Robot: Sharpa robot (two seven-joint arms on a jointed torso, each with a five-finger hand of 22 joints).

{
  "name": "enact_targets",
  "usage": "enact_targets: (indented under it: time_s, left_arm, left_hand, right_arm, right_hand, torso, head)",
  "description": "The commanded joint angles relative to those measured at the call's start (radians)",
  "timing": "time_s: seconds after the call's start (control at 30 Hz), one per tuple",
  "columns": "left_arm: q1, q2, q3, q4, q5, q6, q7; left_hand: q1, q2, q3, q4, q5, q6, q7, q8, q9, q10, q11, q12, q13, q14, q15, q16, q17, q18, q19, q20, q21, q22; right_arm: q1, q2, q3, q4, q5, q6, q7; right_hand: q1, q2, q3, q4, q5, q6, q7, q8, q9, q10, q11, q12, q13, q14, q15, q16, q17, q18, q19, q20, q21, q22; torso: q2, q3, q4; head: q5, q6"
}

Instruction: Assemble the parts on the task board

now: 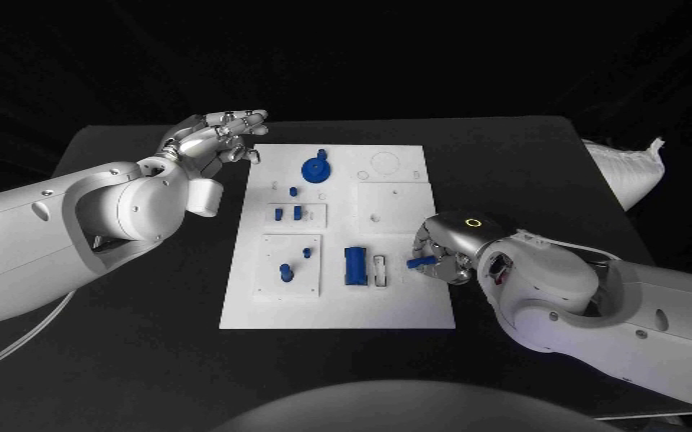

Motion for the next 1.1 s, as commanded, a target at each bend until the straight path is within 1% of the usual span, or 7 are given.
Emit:
enact_targets:
  time_s: [0.03, 0.2, 0.37, 0.63, 0.77, 0.93, 1.1]
  left_arm:
    - [0.000, 0.000, 0.000, 0.003, -0.007, 0.019, 0.005]
    - [0.000, 0.000, 0.000, 0.003, -0.008, 0.019, 0.005]
    - [0.000, 0.000, 0.000, 0.004, -0.008, 0.018, 0.005]
    - [0.000, 0.001, 0.000, 0.004, -0.004, 0.018, 0.005]
    - [0.000, 0.001, 0.000, 0.005, -0.004, 0.017, 0.006]
    - [0.000, 0.001, 0.000, 0.006, -0.004, 0.017, 0.006]
    - [0.000, 0.001, 0.000, 0.008, -0.004, 0.018, 0.005]
  left_hand:
    - [0.002, 0.005, 0.002, -0.002, 0.002, -0.004, -0.003, 0.006, 0.000, -0.009, 0.000, 0.006, 0.002, -0.007, 0.001, -0.003, -0.001, 0.010, -0.001, 0.004, -0.005, -0.001]
    - [0.002, 0.005, 0.002, -0.002, 0.002, -0.004, -0.003, 0.006, 0.000, -0.009, 0.000, 0.006, 0.002, -0.007, 0.001, -0.003, -0.001, 0.010, -0.001, 0.004, -0.005, -0.001]
    - [0.002, 0.005, 0.002, -0.002, 0.002, -0.004, -0.003, 0.006, 0.000, -0.009, 0.000, 0.006, 0.002, -0.007, 0.001, -0.003, -0.001, 0.010, -0.001, 0.004, -0.005, -0.001]
    - [0.004, 0.006, 0.003, -0.002, 0.002, -0.004, -0.004, 0.007, 0.001, -0.010, 0.000, 0.007, 0.002, -0.007, 0.000, -0.004, -0.002, 0.010, -0.001, 0.004, -0.005, -0.001]
    - [0.004, 0.006, 0.003, -0.002, 0.002, -0.004, -0.004, 0.007, 0.001, -0.010, 0.000, 0.007, 0.002, -0.007, 0.000, -0.004, -0.002, 0.010, -0.001, 0.004, -0.005, -0.001]
    - [0.004, 0.006, 0.003, -0.002, 0.002, -0.004, -0.004, 0.007, 0.001, -0.010, 0.000, 0.007, 0.002, -0.007, 0.000, -0.004, -0.002, 0.010, -0.001, 0.004, -0.005, -0.001]
    - [0.004, 0.006, 0.003, -0.002, 0.002, -0.004, -0.004, 0.007, 0.001, -0.010, 0.000, 0.007, 0.002, -0.007, 0.000, -0.004, -0.002, 0.010, -0.001, 0.004, -0.005, -0.001]
  right_arm:
    - [-0.007, -0.001, -0.005, -0.012, -0.021, 0.047, -0.015]
    - [-0.007, 0.000, -0.005, -0.012, -0.012, 0.043, -0.014]
    - [-0.007, -0.001, -0.005, -0.012, -0.004, 0.034, -0.014]
    - [-0.007, -0.003, -0.005, 0.008, 0.018, -0.043, -0.007]
    - [-0.006, -0.005, -0.004, 0.020, 0.028, -0.075, -0.003]
    - [-0.004, -0.003, -0.003, 0.028, 0.047, -0.097, 0.000]
    - [-0.003, 0.007, -0.002, 0.032, 0.092, -0.122, 0.001]
  right_hand:
    - [0.019, 0.033, 0.036, -0.008, 0.008, 0.003, 0.003, -0.001, 0.003, 0.008, 0.001, 0.009, 0.005, 0.086, -0.001, 0.007, 0.167, 0.002, 0.005, -0.004, 0.006, 0.003]
    - [-0.044, 0.003, 0.119, -0.022, 0.014, 0.008, 0.001, -0.013, 0.004, 0.013, 0.002, 0.012, 0.008, 0.086, -0.001, 0.007, 0.169, 0.002, 0.006, 0.000, 0.007, 0.006]
    - [-0.114, -0.013, 0.162, -0.009, 0.025, 0.014, -0.001, -0.021, 0.005, 0.019, -0.002, 0.014, 0.009, 0.086, -0.002, 0.008, 0.170, 0.002, 0.006, -0.002, 0.009, 0.009]
    - [-0.189, -0.028, 0.173, 0.022, 0.041, 0.025, -0.008, -0.026, 0.007, 0.036, -0.005, 0.036, 0.023, 0.090, -0.005, 0.019, 0.185, -0.002, 0.014, -0.004, 0.022, 0.028]
    - [-0.224, -0.036, 0.160, 0.041, 0.019, 0.034, -0.011, -0.026, 0.008, 0.047, -0.007, 0.051, 0.033, 0.092, -0.006, 0.027, 0.197, -0.005, 0.020, -0.006, 0.033, 0.043]
    - [-0.251, -0.035, 0.150, 0.062, 0.010, 0.040, -0.012, -0.029, 0.007, 0.053, -0.008, 0.059, 0.038, 0.094, -0.008, 0.033, 0.204, -0.007, 0.024, -0.007, 0.040, 0.052]
    - [-0.254, -0.033, 0.149, 0.066, 0.012, 0.041, -0.013, -0.029, 0.007, 0.054, -0.009, 0.062, 0.041, 0.095, -0.008, 0.035, 0.207, -0.008, 0.025, -0.008, 0.042, 0.055]
  torso:
    - [0.000, -0.0007, 0.0008]
    - [0.000, -0.0011, 0.0022]
    - [0.000, -0.0015, 0.0022]
    - [0.000, -0.0017, 0.0038]
    - [0.001, -0.0026, 0.0045]
    - [0.001, -0.0026, 0.0058]
    - [0.002, -0.0025, 0.0057]
  head:
    - [0.001, -0.001]
    - [0.000, -0.002]
    - [0.000, -0.002]
    - [0.001, 0.000]
    - [0.001, 0.000]
    - [0.003, 0.002]
    - [0.007, -0.001]
